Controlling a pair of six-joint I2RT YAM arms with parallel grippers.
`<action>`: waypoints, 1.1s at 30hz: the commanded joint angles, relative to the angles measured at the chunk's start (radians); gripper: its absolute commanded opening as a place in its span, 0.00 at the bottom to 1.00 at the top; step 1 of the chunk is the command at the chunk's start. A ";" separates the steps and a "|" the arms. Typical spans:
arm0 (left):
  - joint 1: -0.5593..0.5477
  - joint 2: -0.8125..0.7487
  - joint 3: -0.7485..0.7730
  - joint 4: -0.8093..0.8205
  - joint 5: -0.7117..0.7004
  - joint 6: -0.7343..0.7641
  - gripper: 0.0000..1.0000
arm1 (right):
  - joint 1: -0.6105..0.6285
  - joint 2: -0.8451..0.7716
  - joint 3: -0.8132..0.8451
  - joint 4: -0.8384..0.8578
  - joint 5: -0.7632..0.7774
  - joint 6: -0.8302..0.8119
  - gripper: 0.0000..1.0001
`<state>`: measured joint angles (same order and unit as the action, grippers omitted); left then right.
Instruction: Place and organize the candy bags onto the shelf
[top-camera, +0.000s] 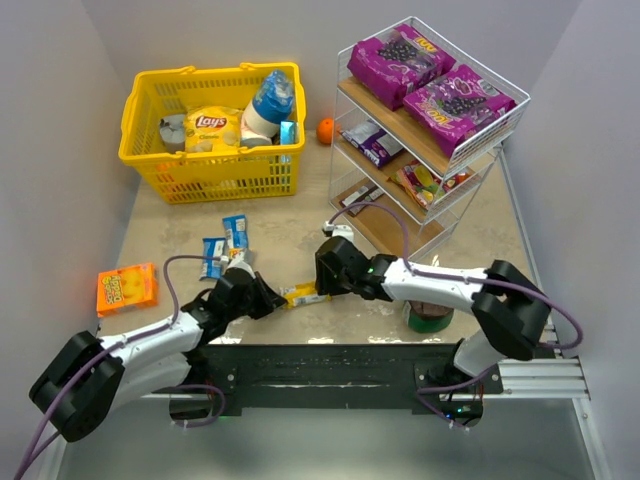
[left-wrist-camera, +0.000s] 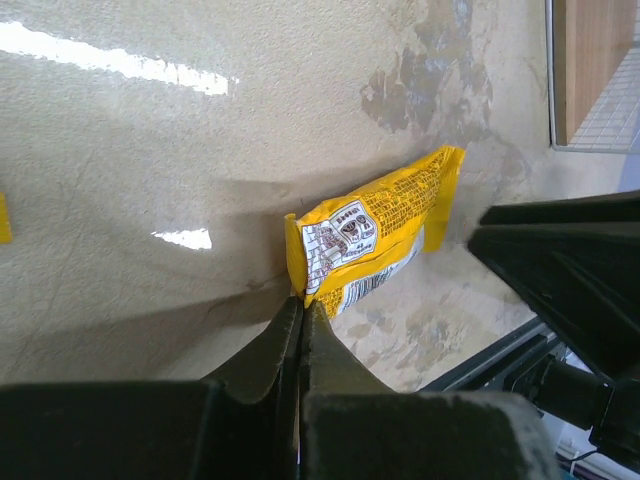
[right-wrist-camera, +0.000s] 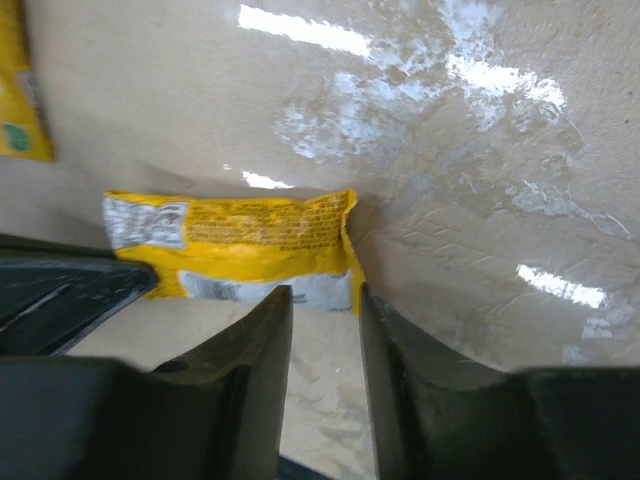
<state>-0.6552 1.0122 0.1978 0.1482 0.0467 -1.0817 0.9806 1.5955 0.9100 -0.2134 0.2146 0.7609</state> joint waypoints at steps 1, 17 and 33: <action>0.003 -0.030 0.034 -0.015 -0.022 0.003 0.00 | 0.026 -0.163 0.062 -0.018 -0.020 -0.061 0.49; 0.002 0.109 0.176 0.284 0.051 -0.055 0.00 | 0.035 -0.633 0.090 -0.007 -0.103 -0.242 0.79; -0.066 0.722 0.652 0.611 -0.033 -0.207 0.00 | 0.035 -0.758 0.075 -0.090 -0.052 -0.218 0.83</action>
<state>-0.7021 1.6371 0.7219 0.6498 0.0879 -1.2167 1.0142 0.8631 0.9665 -0.2844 0.1394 0.5465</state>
